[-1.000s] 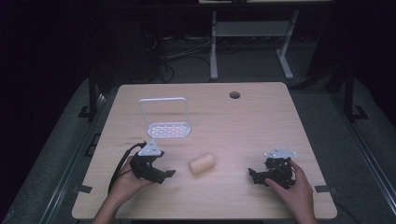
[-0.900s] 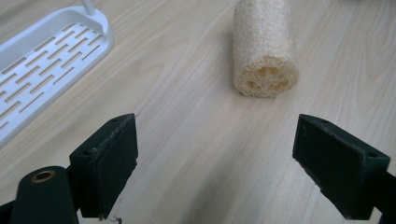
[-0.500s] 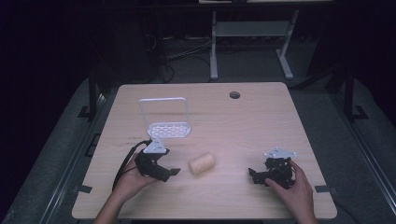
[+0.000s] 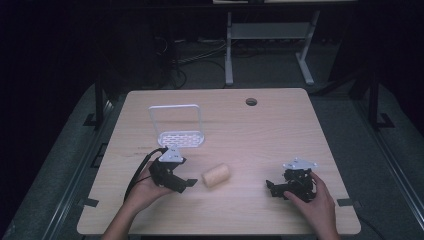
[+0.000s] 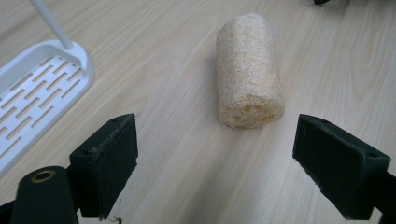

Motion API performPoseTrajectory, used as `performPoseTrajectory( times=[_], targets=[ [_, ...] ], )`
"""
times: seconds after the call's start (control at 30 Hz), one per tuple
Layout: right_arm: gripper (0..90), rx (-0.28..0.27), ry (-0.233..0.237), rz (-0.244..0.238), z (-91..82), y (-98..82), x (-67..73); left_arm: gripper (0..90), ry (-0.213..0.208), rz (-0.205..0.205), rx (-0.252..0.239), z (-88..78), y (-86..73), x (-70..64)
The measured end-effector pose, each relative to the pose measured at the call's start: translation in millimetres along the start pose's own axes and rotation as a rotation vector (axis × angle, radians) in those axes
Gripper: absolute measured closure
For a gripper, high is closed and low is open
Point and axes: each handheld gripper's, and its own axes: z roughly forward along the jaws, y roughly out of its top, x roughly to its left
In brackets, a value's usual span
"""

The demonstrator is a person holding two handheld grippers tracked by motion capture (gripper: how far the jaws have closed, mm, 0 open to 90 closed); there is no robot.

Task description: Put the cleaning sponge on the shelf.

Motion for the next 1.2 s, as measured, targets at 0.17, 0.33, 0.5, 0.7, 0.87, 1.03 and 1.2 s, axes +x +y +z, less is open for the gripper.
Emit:
performPoseTrajectory(
  times=[0.17,0.33,0.5,0.7,0.87,1.03,1.2],
  targets=[
    [0.0,-0.001,0.000,-0.001,0.0,0.0,-0.1,13.7,-0.012,0.002,-0.010,3.4,4.2,-0.9],
    [0.0,0.000,0.000,0.000,0.0,0.0,0.0,13.7,-0.020,0.004,-0.011,8.1,10.0,-2.5],
    [0.0,0.000,0.000,0.000,0.0,0.0,0.0,13.7,-0.024,0.018,-0.009,9.7,15.3,-2.4],
    [0.0,0.000,0.000,0.000,0.0,0.0,0.0,13.7,-0.029,0.015,-0.025,14.6,21.8,-3.2],
    [0.0,0.000,0.000,0.000,0.0,0.0,0.0,13.7,-0.039,0.013,-0.031,20.2,24.6,-4.5],
    [0.0,0.000,0.000,0.000,0.0,0.0,0.0,13.7,-0.050,0.010,-0.038,26.1,29.0,-6.7],
    [0.0,0.000,0.000,0.000,0.0,0.0,0.0,13.7,-0.057,0.021,-0.036,31.2,33.9,-9.1]
  ],
)
